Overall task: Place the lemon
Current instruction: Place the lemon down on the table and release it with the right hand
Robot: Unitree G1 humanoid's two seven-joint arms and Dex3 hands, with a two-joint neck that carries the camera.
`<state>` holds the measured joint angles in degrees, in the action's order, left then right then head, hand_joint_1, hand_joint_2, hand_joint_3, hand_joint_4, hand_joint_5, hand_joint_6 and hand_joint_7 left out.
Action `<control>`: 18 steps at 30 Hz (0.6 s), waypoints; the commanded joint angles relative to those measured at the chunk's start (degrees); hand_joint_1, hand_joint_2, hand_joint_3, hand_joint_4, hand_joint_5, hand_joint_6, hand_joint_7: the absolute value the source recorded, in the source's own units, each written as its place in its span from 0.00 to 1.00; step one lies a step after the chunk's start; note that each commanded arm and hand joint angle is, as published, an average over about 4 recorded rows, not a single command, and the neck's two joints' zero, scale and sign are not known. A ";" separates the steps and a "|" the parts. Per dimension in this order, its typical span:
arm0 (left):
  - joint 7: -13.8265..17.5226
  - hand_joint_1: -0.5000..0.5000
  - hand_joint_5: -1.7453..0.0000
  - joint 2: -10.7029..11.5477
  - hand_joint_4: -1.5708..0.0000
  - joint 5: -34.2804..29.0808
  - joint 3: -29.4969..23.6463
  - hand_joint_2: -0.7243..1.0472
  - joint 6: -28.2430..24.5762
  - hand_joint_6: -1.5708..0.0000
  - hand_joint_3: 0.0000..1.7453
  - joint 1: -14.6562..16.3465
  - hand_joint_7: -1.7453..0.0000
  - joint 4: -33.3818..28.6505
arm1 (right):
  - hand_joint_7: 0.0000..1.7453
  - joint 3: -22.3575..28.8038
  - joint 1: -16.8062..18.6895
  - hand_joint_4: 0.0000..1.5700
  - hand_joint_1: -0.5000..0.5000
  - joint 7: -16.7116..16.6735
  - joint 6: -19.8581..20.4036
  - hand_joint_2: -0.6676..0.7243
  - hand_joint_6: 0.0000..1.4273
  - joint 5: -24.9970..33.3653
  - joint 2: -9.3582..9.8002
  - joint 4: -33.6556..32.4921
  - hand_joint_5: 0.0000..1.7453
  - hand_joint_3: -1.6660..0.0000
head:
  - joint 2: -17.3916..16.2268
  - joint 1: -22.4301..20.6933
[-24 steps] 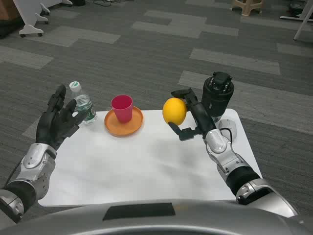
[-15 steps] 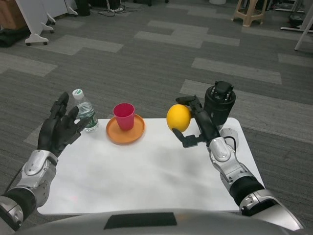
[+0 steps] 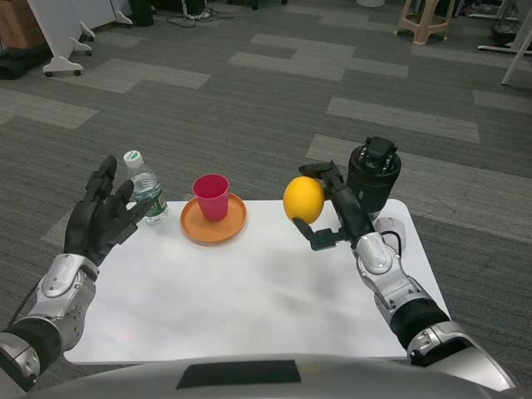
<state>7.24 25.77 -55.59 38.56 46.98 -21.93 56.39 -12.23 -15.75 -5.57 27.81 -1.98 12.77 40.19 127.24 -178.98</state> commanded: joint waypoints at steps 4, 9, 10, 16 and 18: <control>-0.03 1.00 0.88 0.69 1.00 -0.05 -0.59 1.00 0.21 1.00 0.05 -0.48 1.00 0.45 | 0.76 0.01 0.00 0.07 0.12 0.03 0.60 0.09 0.20 0.31 0.15 0.70 1.00 0.20 | -1.00 0.34; -0.03 1.00 0.88 0.69 1.00 -0.05 -0.59 1.00 0.21 1.00 0.04 -0.48 1.00 0.48 | 0.76 -0.25 -0.20 0.05 0.16 0.03 0.54 0.09 0.20 0.09 0.15 2.83 1.00 0.20 | -2.04 0.78; -0.03 1.00 0.88 0.69 1.00 -0.05 -0.59 1.00 0.21 1.00 0.05 -0.48 1.00 0.48 | 0.76 -0.25 -0.25 0.05 0.15 0.03 0.49 0.09 0.20 -0.08 0.15 3.29 1.00 0.19 | -2.57 1.14; -0.03 1.00 0.88 0.69 1.00 -0.05 -0.54 1.00 0.21 1.00 0.04 -0.48 1.00 0.52 | 0.76 -0.21 -1.04 0.05 0.14 1.17 0.27 0.09 0.20 -2.50 0.20 6.92 1.00 0.20 | -3.81 2.23; -0.08 1.00 0.88 0.69 1.00 -0.05 -0.54 1.00 0.21 1.00 0.04 -0.48 1.00 0.56 | 0.76 -0.17 -1.39 0.04 0.14 1.61 0.18 0.09 0.20 -2.85 0.33 8.37 1.00 0.19 | -4.25 2.47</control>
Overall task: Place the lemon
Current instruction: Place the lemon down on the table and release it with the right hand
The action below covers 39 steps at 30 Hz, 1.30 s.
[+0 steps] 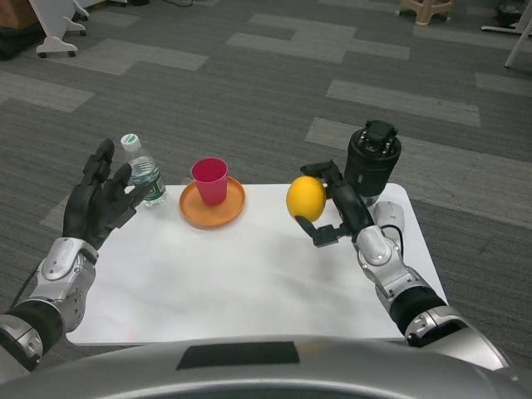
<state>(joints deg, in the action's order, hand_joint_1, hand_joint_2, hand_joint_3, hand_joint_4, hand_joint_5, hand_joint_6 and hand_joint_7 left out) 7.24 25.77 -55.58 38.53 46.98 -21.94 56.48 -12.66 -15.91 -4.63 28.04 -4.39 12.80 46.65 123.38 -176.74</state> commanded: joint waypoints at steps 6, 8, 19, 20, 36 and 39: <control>-0.08 1.00 0.88 0.69 1.00 -0.05 -0.56 1.00 0.22 1.00 0.04 -0.48 1.00 0.48 | 0.76 0.26 -2.85 0.02 0.14 1.95 -0.27 0.09 0.18 -3.38 0.47 7.05 1.00 0.20 | -1.20 0.73; -0.03 1.00 0.88 0.69 1.00 -0.05 -0.52 1.00 0.22 1.00 0.03 -0.48 1.00 0.48 | 0.76 0.31 -3.69 0.02 0.15 2.67 -0.68 0.09 0.16 -6.09 0.45 8.52 1.00 0.23 | -1.34 0.78; -0.03 1.00 0.88 0.69 1.00 -0.05 -0.47 1.00 0.22 1.00 0.04 -0.48 1.00 0.48 | 0.76 0.35 -7.64 0.02 0.14 3.77 -1.65 0.09 0.14 -9.60 0.21 18.21 1.00 0.24 | -1.63 0.75; -0.03 1.00 0.88 0.69 1.00 -0.05 -0.47 1.00 0.22 1.00 0.04 -0.48 1.00 0.48 | 0.76 0.35 -7.95 0.02 0.12 3.88 -1.67 0.09 0.14 -9.63 0.17 18.96 1.00 0.24 | -1.65 0.74; -0.12 1.00 0.88 0.69 1.00 -0.05 -0.56 1.00 0.22 1.00 0.03 -0.48 1.00 0.48 | 0.58 0.09 -10.24 0.00 0.14 6.48 -5.58 0.09 0.00 -10.72 -0.10 25.51 0.94 0.27 | -1.62 0.56; -0.12 1.00 0.88 0.69 1.00 -0.05 -0.52 1.00 0.22 1.00 0.03 -0.48 1.00 0.48 | 0.50 0.20 -10.28 0.00 0.15 6.76 -5.76 0.09 0.00 -10.66 0.01 26.14 0.92 0.29 | -1.65 0.56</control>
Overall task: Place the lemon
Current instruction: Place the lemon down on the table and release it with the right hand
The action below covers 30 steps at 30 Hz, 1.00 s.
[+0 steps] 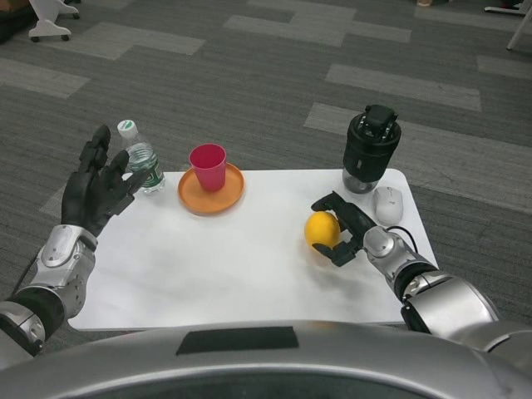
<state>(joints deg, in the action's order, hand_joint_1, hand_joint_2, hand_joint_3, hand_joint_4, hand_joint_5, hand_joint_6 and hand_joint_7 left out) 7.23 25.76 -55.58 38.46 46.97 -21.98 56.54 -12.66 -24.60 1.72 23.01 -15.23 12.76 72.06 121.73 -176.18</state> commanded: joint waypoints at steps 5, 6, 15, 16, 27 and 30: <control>-0.11 1.00 0.88 0.69 1.00 -0.05 -0.49 1.00 0.22 1.00 0.05 -0.44 1.00 0.41 | 0.36 0.49 -1.60 0.00 0.17 0.78 -0.77 0.08 0.00 0.25 0.16 1.20 0.83 0.33 | 0.00 0.00; -0.11 1.00 0.88 0.69 1.00 -0.05 -0.49 1.00 0.22 1.00 0.05 -0.44 1.00 0.41 | 0.36 0.51 -1.60 0.00 0.17 0.78 -0.77 0.07 0.00 0.29 0.14 1.24 0.83 0.33 | 0.00 0.00; -0.11 1.00 0.88 0.69 1.00 -0.05 -0.49 1.00 0.22 1.00 0.05 -0.44 1.00 0.41 | 0.23 1.50 -1.57 0.00 0.17 0.83 -0.86 0.09 0.00 0.44 0.16 1.61 0.69 0.37 | 0.00 0.00; -0.11 1.00 0.88 0.69 1.00 -0.05 -0.49 1.00 0.22 1.00 0.04 -0.44 1.00 0.41 | 0.20 1.63 -1.57 0.00 0.17 0.83 -0.86 0.09 0.00 0.47 0.16 1.64 0.67 0.39 | 0.00 0.00; -0.11 1.00 0.88 0.69 1.00 -0.05 -0.49 1.00 0.22 1.00 0.03 -0.44 1.00 0.41 | 0.12 2.11 -1.51 0.00 0.17 0.83 -0.86 0.14 0.00 0.91 0.16 1.77 0.56 0.52 | 0.17 0.10; -0.11 1.00 0.88 0.69 1.00 -0.05 -0.49 1.00 0.22 1.00 0.05 -0.44 1.00 0.41 | 0.12 2.16 -1.51 0.00 0.17 0.83 -0.86 0.14 0.00 0.95 0.16 1.77 0.56 0.52 | 0.15 0.10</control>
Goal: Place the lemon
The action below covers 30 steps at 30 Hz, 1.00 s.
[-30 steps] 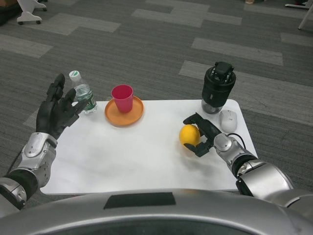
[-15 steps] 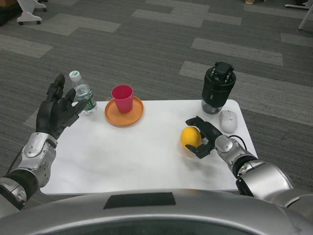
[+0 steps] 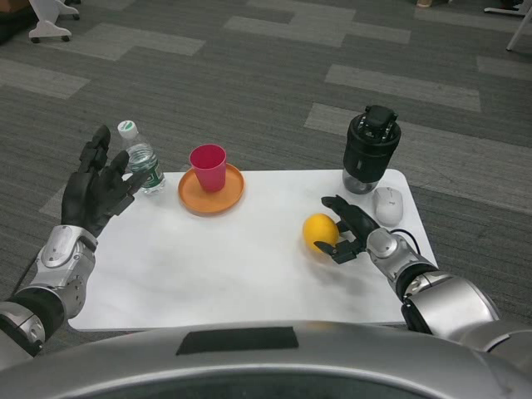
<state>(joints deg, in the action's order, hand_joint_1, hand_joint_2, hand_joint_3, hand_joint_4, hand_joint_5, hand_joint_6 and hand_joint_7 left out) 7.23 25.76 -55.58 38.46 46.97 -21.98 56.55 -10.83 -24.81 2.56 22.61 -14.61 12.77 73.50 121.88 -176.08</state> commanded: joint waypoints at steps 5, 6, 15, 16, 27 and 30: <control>-0.11 1.00 0.88 0.69 1.00 -0.06 -0.49 1.00 0.22 1.00 0.05 -0.50 1.00 0.41 | 0.11 1.08 -1.11 0.00 0.17 0.05 -0.47 0.15 0.00 0.37 0.15 0.33 0.56 0.52 | 0.04 -0.03; -0.11 1.00 0.88 0.69 1.00 -0.06 -0.49 1.00 0.22 1.00 0.05 -0.52 1.00 0.41 | 0.10 1.34 -0.98 0.00 0.17 0.12 -0.47 0.16 0.00 0.37 0.15 0.33 0.54 0.54 | 0.06 -0.03; -0.11 1.00 0.88 0.84 1.00 -0.06 -0.49 1.00 0.22 1.00 0.04 -0.55 1.00 0.41 | 0.08 7.49 6.29 0.01 0.16 0.25 -0.55 0.18 0.00 0.22 0.81 -9.84 0.43 0.56 | 0.10 0.02; -0.11 1.00 0.88 0.87 1.00 -0.06 -0.49 1.00 0.22 1.00 0.04 -0.57 1.00 0.41 | 0.08 8.41 7.19 0.02 0.15 0.21 -0.55 0.18 0.00 0.20 0.94 -11.18 0.40 0.57 | 0.12 0.09; -0.06 1.00 0.88 0.87 1.00 0.03 -0.31 1.00 0.22 1.00 0.04 -0.70 1.00 0.41 | 0.08 19.14 13.21 0.02 0.17 -0.28 3.84 0.18 0.00 0.33 0.50 -21.60 0.39 0.57 | 0.27 0.20; -0.02 1.00 0.88 0.87 1.00 0.03 -0.31 1.00 0.22 1.00 0.05 -0.70 1.00 0.41 | 0.08 21.75 13.30 0.00 0.18 -0.25 7.75 0.18 0.00 1.71 -0.24 -21.47 0.42 0.58 | 0.26 0.35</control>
<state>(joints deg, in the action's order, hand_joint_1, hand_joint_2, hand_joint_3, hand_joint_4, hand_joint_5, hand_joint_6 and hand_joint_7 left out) 7.20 25.79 -55.54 38.40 47.10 -22.22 56.54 9.33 -11.63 2.58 27.78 -13.96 13.02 52.48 122.14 -175.78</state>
